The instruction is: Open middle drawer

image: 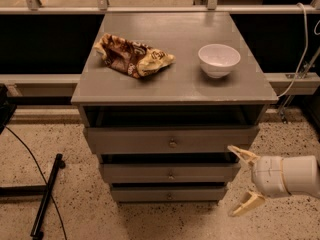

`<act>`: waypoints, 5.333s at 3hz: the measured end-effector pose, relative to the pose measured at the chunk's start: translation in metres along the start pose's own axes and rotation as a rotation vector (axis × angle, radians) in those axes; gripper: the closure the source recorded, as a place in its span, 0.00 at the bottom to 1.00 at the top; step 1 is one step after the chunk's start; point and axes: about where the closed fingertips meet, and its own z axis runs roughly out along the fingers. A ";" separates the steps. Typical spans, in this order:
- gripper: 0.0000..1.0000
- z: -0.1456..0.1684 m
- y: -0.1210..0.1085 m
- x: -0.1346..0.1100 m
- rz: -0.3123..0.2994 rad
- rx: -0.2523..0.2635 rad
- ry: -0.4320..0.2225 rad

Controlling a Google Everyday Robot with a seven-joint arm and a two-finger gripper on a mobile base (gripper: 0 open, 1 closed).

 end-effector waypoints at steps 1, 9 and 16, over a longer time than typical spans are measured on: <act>0.00 0.021 0.000 0.015 -0.065 -0.052 0.050; 0.00 0.087 0.099 0.093 -0.255 -0.149 0.229; 0.00 0.155 0.003 0.126 -0.364 -0.084 0.231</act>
Offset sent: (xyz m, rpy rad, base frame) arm 0.0298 0.0009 -0.1063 -0.2851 -0.0780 0.3060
